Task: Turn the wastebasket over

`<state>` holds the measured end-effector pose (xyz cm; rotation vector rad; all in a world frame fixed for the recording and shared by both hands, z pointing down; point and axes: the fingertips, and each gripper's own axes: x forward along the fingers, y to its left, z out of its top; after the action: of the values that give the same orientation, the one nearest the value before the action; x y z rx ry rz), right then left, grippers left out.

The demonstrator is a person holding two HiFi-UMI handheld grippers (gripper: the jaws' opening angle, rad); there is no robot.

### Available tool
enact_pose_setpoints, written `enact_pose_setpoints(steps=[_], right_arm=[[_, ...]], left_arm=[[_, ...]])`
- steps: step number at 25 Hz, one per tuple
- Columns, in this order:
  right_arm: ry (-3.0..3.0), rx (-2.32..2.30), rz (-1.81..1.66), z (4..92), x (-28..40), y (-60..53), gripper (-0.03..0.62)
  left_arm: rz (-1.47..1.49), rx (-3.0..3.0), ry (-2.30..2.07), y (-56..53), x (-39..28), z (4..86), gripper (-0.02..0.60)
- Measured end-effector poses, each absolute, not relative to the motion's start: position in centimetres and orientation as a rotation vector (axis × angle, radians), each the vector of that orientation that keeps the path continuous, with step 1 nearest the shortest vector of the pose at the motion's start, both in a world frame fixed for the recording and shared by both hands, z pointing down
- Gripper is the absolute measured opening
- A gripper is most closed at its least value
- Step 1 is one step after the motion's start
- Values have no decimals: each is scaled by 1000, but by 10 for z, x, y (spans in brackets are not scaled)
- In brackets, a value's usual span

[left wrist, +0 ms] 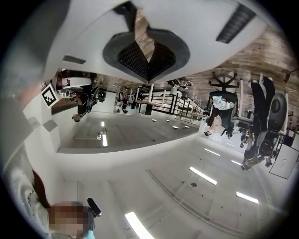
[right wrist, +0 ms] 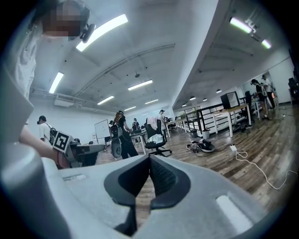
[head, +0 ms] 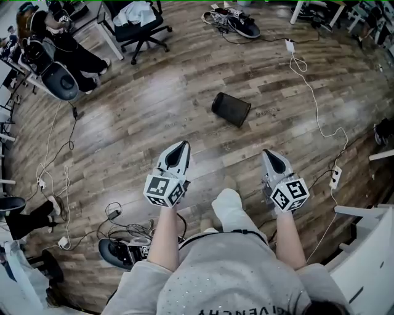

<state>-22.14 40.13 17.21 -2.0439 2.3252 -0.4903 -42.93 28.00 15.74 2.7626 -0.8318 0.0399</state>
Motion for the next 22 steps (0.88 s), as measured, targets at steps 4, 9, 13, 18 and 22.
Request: enact_pose_setpoints(steps=[4,9,13,18,22], right_arm=[[2299,-2062,-523,180,-179,373,21],[2303,-2058,-567,192,-129,341,51],[2330,-2033,-572,197,-100,315,54],[2368,-2013,-577,201,-72,295,69],[2362,-2009,-622,213,-59,293,71]], left_arm=[[46,2757,-820,248,-386,158,-2],[70,2750,-818,214,-335,163,-2],[75,2743,-826,192,-304,167,-2],[104,2738,-808,181,-268,179,-2],[161,2725,-781,182,-254,194,-2]])
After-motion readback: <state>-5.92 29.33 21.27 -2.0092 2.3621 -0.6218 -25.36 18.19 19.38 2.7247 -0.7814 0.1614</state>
